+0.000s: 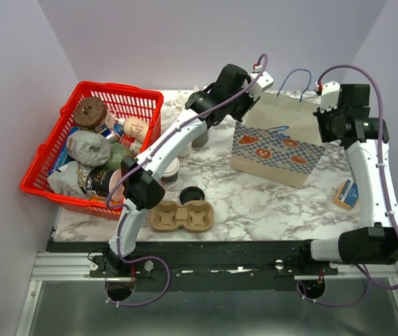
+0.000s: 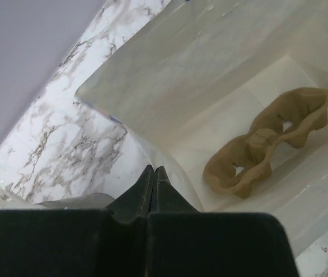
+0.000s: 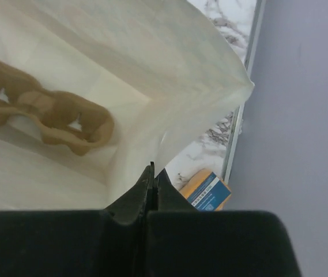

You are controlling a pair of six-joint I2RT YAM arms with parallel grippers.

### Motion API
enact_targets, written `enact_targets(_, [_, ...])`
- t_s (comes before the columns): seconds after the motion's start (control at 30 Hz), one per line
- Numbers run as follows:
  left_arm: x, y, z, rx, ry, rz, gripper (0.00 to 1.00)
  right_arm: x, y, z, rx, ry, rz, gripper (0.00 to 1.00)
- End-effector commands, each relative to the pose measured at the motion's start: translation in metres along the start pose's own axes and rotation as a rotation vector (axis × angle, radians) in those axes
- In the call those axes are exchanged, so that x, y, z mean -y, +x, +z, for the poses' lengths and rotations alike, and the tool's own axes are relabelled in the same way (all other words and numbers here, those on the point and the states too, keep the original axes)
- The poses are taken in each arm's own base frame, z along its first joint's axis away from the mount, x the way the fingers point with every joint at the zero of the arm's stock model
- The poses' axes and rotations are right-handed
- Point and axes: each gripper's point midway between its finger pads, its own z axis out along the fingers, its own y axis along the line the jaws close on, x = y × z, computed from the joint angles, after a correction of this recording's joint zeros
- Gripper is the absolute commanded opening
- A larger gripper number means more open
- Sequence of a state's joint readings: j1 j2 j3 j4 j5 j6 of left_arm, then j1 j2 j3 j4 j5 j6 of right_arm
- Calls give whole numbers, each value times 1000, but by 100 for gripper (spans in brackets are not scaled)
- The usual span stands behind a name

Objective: Pack the takeout coffee

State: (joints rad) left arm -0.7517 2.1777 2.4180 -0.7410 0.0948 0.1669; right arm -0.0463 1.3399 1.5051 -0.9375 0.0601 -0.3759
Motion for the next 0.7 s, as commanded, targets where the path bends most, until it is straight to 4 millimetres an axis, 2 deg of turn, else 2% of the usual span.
enact_targets(0.0, [13, -59, -38, 169, 74, 13, 0, 18, -57, -60, 185, 19, 29, 0])
enact_targets(0.03, [14, -79, -60, 226, 75, 21, 0, 17, -68, -75, 228, 2, 30, 1])
enact_targets(0.07, [15, -89, -72, 255, 75, 20, 0, 19, -75, -86, 251, 0, 32, 1])
enact_targets(0.1, [15, -98, -84, 282, 73, 22, 0, 23, -88, -111, 301, 5, 49, 0])
enact_targets(0.13, [14, -118, -110, 346, 65, 28, 0, 19, -96, -119, 327, -25, 53, 1])
enact_targets(0.2, [16, -127, -130, 392, 66, 26, 0, 12, -110, -146, 409, -73, 55, 1])
enact_targets(0.23, [14, -157, -168, 518, 44, 44, 0, -1, -120, -174, 512, -139, 29, 1])
enact_targets(0.27, [18, -135, -152, 481, 53, 37, 0, -5, -119, -181, 546, -149, 19, 0])
enact_targets(0.3, [18, -135, -155, 509, 39, 46, 0, 4, -129, -184, 615, -93, 70, 1])
enact_targets(0.33, [19, -124, -142, 481, 26, 57, 0, 10, -108, -159, 526, -30, 110, 1])
enact_targets(0.37, [16, -134, -145, 463, 25, 63, 0, 8, -98, -133, 430, -44, 102, 1])
enact_targets(0.4, [25, -128, -138, 399, 84, 8, 0, -4, -69, -110, 268, -91, 127, 0])
enact_targets(0.43, [39, -105, -131, 274, 156, -41, 0, -20, -62, -107, 241, -177, 127, 0])
enact_targets(0.47, [56, -97, -136, 270, 210, -24, 0, -31, -64, -130, 298, -234, 116, 1])
enact_targets(0.5, [61, -104, -147, 318, 168, 10, 0, -37, -71, -140, 338, -262, 142, 0])
enact_targets(0.53, [65, -147, -183, 530, 118, 94, 0, -36, -79, -143, 365, -241, 133, 1])
enact_targets(0.57, [59, -141, -163, 521, 88, 124, 0, -29, -82, -126, 346, -205, 126, 1])
enact_targets(0.6, [43, -148, -150, 520, 41, 132, 0, -14, -96, -93, 346, -136, 87, 1])
enact_targets(0.63, [36, -80, -54, 250, 68, 53, 0, 10, -90, -66, 282, -28, 84, 0])
enact_targets(0.67, [-16, -138, -97, 406, -18, -18, 0, 14, -88, -51, 247, -37, 81, 1])
